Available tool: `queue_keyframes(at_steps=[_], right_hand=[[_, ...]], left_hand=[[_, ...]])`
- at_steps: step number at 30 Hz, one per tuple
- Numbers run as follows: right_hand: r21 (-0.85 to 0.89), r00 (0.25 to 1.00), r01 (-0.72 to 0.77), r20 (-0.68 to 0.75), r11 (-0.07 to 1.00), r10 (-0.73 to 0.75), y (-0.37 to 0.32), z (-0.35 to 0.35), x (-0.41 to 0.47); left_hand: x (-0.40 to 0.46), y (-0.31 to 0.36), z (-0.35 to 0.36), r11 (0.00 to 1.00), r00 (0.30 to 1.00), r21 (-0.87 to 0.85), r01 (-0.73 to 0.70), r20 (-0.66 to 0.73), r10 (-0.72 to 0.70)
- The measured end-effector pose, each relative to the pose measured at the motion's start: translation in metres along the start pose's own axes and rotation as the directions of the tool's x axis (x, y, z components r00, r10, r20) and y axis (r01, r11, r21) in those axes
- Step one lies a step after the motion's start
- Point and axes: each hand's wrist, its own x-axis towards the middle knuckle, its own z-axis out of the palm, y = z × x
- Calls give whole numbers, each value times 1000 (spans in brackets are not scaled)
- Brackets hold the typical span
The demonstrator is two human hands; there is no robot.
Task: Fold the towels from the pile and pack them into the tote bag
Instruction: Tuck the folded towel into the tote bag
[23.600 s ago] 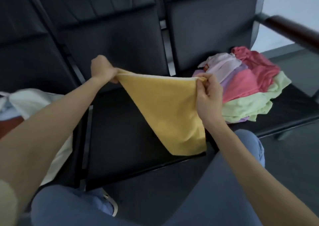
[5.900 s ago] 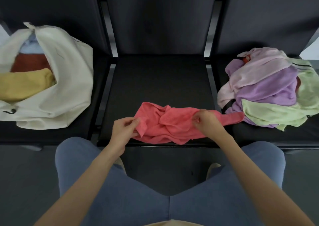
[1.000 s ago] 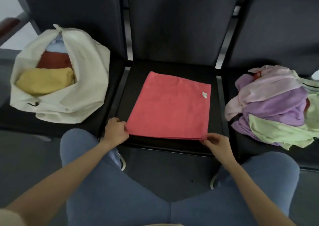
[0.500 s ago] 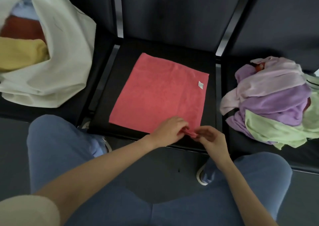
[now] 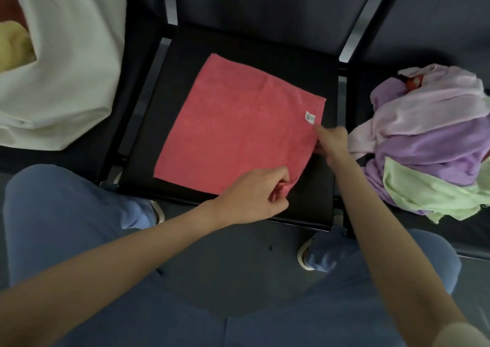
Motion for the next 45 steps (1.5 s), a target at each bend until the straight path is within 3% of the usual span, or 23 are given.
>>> queue_keyframes(at_steps=[4,12,17,22,28,39,45], right_hand=[[165,992,-91,-76,982,105,-23,11,44],[224,986,-71,-132,972,102,-42,7,70],[5,955,165,-249,986,-159,-50,-7,67],[-71,920,305,-236,950,-313,-84,20,51],[-300,849,442,-164,846,-502,-117,101,38],[-606,877,334,-80,722,-474,-111,233,30],[-603,886,319,-83,731,-456,-99,250,29]], left_hand=[[3,-1,-13,991,997,-108,78,-12,-80],[8,2,-9,922,956,-257,289,35,-290],[9,7,-11,766,895,-495,411,57,-443],[-6,1,-29,662,849,-588,464,84,-521],[-41,-37,-58,572,750,-658,489,-18,-662],[-71,-101,-75,414,573,-706,574,-15,-820],[-80,-121,-79,467,522,-571,676,-77,-850]])
